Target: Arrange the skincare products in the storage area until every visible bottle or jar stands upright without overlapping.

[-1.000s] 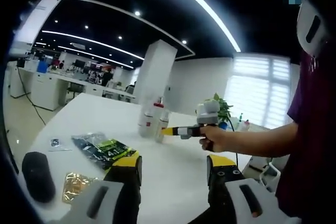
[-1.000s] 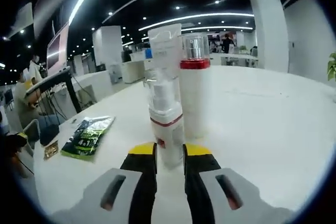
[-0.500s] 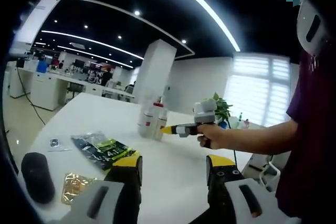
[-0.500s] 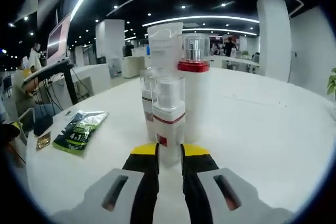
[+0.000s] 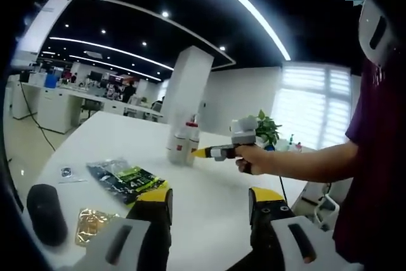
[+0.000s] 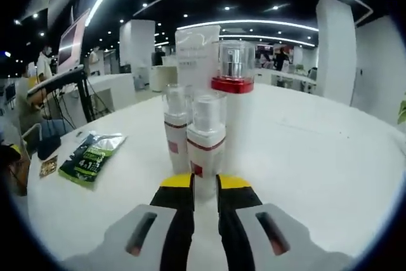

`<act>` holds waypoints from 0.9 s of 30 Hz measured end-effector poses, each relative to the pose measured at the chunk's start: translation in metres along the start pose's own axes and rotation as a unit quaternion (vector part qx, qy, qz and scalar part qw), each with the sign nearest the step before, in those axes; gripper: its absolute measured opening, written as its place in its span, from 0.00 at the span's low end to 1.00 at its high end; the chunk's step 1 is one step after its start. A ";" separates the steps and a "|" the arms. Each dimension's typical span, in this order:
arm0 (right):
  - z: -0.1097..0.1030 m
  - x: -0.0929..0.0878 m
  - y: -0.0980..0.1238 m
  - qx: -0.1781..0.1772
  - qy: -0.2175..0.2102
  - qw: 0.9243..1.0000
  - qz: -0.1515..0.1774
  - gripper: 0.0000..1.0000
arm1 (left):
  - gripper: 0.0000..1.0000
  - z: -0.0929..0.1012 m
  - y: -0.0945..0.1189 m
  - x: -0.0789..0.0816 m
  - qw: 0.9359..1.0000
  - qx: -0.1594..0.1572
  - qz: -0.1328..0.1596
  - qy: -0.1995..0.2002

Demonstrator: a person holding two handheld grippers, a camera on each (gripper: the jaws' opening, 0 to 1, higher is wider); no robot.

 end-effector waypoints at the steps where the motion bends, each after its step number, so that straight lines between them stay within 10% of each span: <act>1: 0.002 0.001 0.000 0.001 0.003 1.000 -0.003 0.11 | 0.49 0.001 0.000 0.000 1.000 0.000 0.000 0.000; 19: 0.006 0.003 0.004 0.000 -0.005 1.000 -0.004 0.14 | 0.49 0.001 0.000 0.000 1.000 0.003 -0.001 0.001; 27: -0.027 -0.009 0.027 0.031 -0.055 0.998 0.011 0.17 | 0.49 -0.019 -0.005 -0.001 0.996 0.079 -0.008 0.036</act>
Point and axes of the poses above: the point that each gripper's makers call its tool centre point, and the gripper's own axes: y roughly backward along the fingers, z roughly to its right, x roughly out of its top, the point moved 10 cm from there along y, roughly backward along the fingers, and after that the axes turned 13 degrees about x, right-handed, at the moved point
